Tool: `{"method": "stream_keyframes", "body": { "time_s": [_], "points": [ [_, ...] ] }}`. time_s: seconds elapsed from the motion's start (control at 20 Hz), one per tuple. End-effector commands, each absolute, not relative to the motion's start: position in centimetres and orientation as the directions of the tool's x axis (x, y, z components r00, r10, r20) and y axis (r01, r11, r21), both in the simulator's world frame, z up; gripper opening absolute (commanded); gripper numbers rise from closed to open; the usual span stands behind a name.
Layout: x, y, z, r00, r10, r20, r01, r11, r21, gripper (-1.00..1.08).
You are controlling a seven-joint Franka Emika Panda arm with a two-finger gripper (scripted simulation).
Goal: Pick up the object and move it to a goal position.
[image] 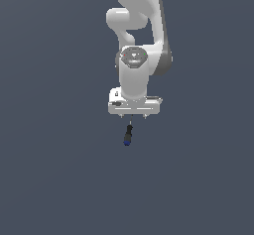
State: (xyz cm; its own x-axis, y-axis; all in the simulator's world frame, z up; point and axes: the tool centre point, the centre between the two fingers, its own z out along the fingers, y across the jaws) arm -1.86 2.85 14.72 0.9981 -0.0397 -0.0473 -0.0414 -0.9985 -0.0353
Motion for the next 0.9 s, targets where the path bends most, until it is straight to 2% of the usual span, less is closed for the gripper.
{"method": "stream_keyframes", "body": {
  "time_s": [0.0, 0.5, 0.85],
  "points": [
    [-2.1, 2.7, 13.7, 0.998, -0.054, -0.043, -0.055, -0.998, -0.031, 1.0],
    [-3.5, 1.8, 8.5, 0.991, -0.133, -0.013, -0.133, -0.991, -0.008, 1.0],
    [-4.2, 1.5, 6.7, 0.987, -0.159, -0.001, -0.159, -0.987, -0.001, 1.0]
  ]
}}
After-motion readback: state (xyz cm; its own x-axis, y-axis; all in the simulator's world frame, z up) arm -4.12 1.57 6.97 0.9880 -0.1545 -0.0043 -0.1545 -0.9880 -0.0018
